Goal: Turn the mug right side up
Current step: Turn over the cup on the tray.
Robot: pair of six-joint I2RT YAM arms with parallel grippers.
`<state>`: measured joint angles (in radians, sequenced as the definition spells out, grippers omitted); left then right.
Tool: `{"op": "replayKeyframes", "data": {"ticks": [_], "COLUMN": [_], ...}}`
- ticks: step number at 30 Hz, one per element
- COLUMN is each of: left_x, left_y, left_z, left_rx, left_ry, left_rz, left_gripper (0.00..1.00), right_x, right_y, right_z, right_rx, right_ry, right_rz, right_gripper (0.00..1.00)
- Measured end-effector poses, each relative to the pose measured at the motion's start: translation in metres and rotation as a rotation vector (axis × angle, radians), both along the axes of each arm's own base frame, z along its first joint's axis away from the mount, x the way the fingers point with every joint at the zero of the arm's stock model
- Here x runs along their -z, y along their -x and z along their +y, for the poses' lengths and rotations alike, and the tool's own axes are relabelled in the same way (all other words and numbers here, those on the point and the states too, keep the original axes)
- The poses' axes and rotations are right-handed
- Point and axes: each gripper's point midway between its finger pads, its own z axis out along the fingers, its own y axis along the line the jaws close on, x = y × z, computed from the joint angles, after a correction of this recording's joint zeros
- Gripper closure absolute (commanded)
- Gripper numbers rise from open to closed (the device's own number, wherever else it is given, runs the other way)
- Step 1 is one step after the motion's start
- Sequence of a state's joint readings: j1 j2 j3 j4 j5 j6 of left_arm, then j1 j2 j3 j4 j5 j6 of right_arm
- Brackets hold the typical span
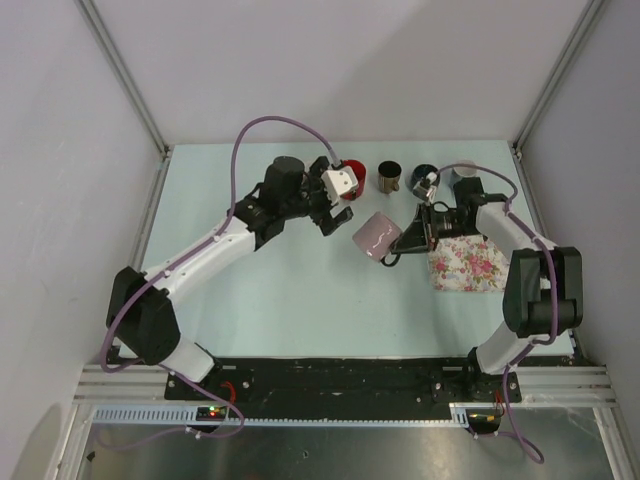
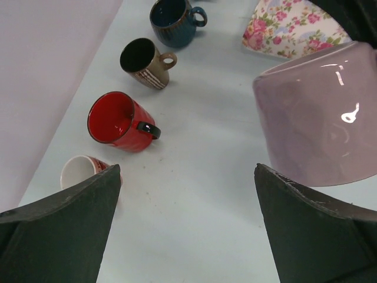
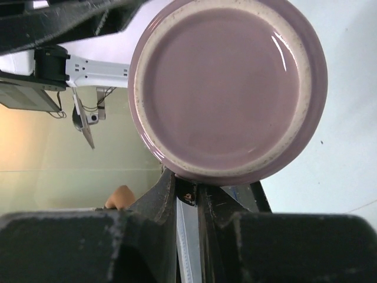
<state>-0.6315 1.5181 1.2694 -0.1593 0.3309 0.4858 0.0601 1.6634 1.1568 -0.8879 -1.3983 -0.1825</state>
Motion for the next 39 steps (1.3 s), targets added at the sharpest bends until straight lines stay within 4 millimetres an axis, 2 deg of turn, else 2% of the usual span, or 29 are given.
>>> {"op": "replayKeyframes", "data": {"ticks": [4,7,12,17,28,35,39], "left_x": [-0.002,0.009,0.027,0.026,0.052,0.049,0.056], "left_y": [0.006,0.016,0.033,0.038,0.037,0.032,0.027], "left_z": [-0.008,-0.012,-0.016,-0.020,-0.028,-0.036,-0.037], "left_rx": [0.043,0.097,0.168,0.194,0.192,0.145,0.106], "left_ry": [0.033,0.041,0.044,0.057,0.034,0.043,0.048], "left_rz": [0.009,0.042,0.101,0.113,0.173,0.159,0.197], "left_gripper": [0.02,0.04,0.05,0.07,0.13,0.18,0.20], "right_x": [-0.016,-0.024,-0.027,-0.025,-0.027,-0.026,-0.020], "right_y": [-0.008,-0.013,-0.020,-0.022,-0.025,-0.026,-0.031], "right_z": [0.003,0.004,0.003,0.003,0.003,0.004,0.002], "right_rx": [0.024,0.035,0.057,0.068,0.081,0.078,0.090], "right_ry": [-0.014,-0.028,-0.032,-0.031,-0.033,-0.033,-0.031], "right_rz": [-0.017,-0.016,0.048,0.099,0.151,0.168,0.176], "right_gripper": [1.00,1.00,1.00,1.00,1.00,1.00,1.00]}}
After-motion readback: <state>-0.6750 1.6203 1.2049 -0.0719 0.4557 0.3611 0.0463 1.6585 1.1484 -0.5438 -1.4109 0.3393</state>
